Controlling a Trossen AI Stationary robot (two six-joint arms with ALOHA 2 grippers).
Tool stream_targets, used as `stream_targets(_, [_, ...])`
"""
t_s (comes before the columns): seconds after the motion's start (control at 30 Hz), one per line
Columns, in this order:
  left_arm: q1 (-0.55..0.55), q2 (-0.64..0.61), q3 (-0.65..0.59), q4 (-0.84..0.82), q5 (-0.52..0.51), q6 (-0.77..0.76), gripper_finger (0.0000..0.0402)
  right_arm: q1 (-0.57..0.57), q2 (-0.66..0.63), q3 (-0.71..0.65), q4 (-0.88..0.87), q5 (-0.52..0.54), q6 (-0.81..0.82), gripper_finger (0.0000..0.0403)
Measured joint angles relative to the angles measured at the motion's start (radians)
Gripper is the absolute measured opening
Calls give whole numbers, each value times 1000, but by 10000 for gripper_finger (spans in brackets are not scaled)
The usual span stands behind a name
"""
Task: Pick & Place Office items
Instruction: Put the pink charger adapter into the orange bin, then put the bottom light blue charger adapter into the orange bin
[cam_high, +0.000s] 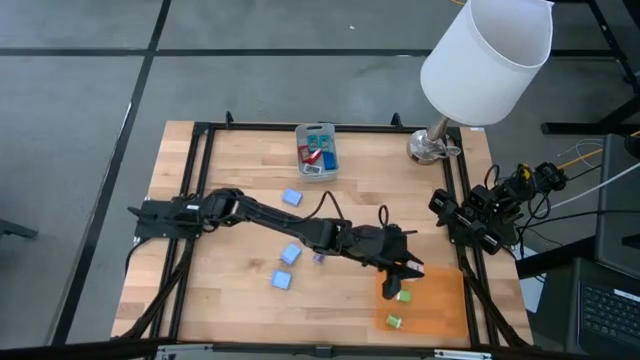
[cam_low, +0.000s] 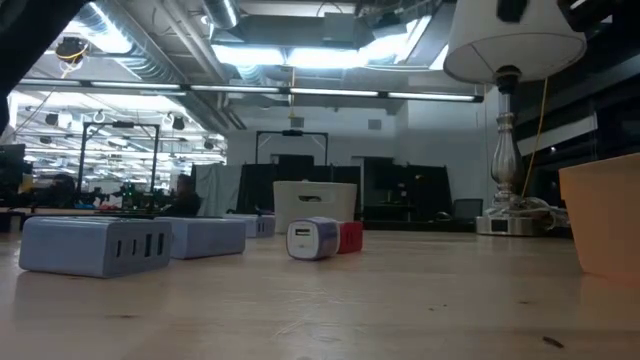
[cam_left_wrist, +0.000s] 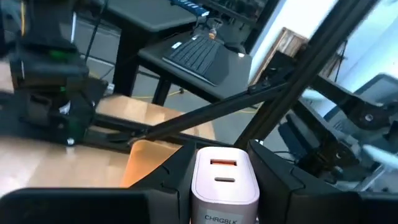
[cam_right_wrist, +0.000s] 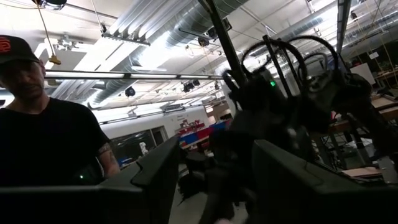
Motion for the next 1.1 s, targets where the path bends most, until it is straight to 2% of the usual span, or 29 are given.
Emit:
stream_targets(0.07, [4,36,0,91,6,-23,111,0,0,0,-2,-2,0,201])
stream_targets(0.17, [5,70,-2,144,18,-63,111,0,0,0,-3,-2,1,201])
stream_targets(0.33, [9,114,-1,124,49,-103,111,0,0,0,-10,-2,3,201])
stream_targets(0.67, [12,112,0,101,75,-79,115,0,0,0,-15,-2,0,201])
stream_targets(0.93, [9,112,0,127,74,-60,269,0,0,0,-15,-2,1,201])
stream_targets(1.0, [9,112,0,128,74,-61,286,0,0,0,-15,-2,1,200])
stream_targets(1.1, [9,112,0,127,72,-66,292,0,0,0,-15,-2,3,200])
